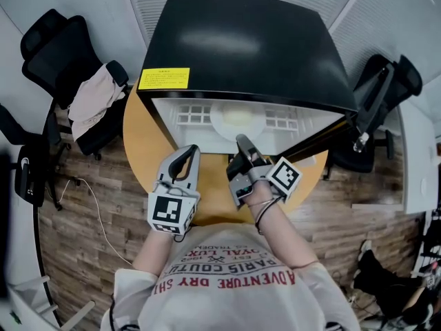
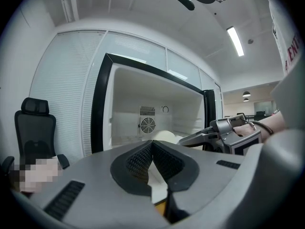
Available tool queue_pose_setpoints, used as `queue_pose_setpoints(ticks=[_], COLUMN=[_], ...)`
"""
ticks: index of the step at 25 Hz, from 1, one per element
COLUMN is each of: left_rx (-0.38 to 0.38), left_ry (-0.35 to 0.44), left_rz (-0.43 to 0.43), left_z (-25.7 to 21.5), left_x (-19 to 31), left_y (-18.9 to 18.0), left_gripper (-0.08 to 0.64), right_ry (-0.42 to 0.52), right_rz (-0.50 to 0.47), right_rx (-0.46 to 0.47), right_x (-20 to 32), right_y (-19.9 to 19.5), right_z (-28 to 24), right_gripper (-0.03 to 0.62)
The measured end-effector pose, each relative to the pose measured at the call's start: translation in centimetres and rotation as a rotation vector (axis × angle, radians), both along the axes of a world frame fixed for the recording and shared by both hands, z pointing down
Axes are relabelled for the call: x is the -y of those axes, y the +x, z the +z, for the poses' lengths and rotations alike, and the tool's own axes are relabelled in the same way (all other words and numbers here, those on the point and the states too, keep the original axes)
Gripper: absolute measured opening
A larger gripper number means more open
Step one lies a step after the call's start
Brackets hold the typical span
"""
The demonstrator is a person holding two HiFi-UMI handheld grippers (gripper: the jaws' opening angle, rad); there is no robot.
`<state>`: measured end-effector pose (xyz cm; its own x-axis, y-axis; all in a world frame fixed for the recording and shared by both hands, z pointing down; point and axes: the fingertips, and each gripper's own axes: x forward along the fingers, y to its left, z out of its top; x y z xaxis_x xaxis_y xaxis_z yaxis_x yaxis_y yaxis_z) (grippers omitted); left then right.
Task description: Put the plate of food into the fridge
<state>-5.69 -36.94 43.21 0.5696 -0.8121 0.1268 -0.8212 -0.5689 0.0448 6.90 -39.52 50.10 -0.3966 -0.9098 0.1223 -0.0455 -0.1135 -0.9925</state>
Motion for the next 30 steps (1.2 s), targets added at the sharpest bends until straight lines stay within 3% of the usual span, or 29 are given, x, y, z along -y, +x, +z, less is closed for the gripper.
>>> queue_pose_setpoints(ticks=[8, 13, 16, 28, 30], left_rx=[0.005, -0.002, 0.003, 0.021, 0.021], left_ry=[-0.006, -0.016, -0.02, -0.007, -0.004], left_rz=[-0.008, -0.007, -0.009, -0.002, -0.002], left_z=[0.7, 0.9, 1.1, 0.9, 0.8], left_x=[1.2, 1.5, 1.8, 2.1, 1.9], left_y=[-0.6, -0.5, -0.5, 0.2, 0.3], left_gripper=[0.026, 0.026, 0.026, 0.026, 0.026], right_ry=[-0.001, -0.032, -0.029, 0.002, 0.015], right_rz=[0.024, 0.024, 0.02, -0.051, -0.063], right_rx=[-0.007, -0.004, -0.007, -0.049, -0.081], right_x=[1.9, 2.4, 2.9, 2.4, 1.6], right_y=[0.1, 0.1, 0.1, -0.8, -0.9], right_z=[0.2, 1.5, 1.6, 0.7, 0.4], right_gripper=[0.052, 0.159, 0.173, 0.16, 0.1])
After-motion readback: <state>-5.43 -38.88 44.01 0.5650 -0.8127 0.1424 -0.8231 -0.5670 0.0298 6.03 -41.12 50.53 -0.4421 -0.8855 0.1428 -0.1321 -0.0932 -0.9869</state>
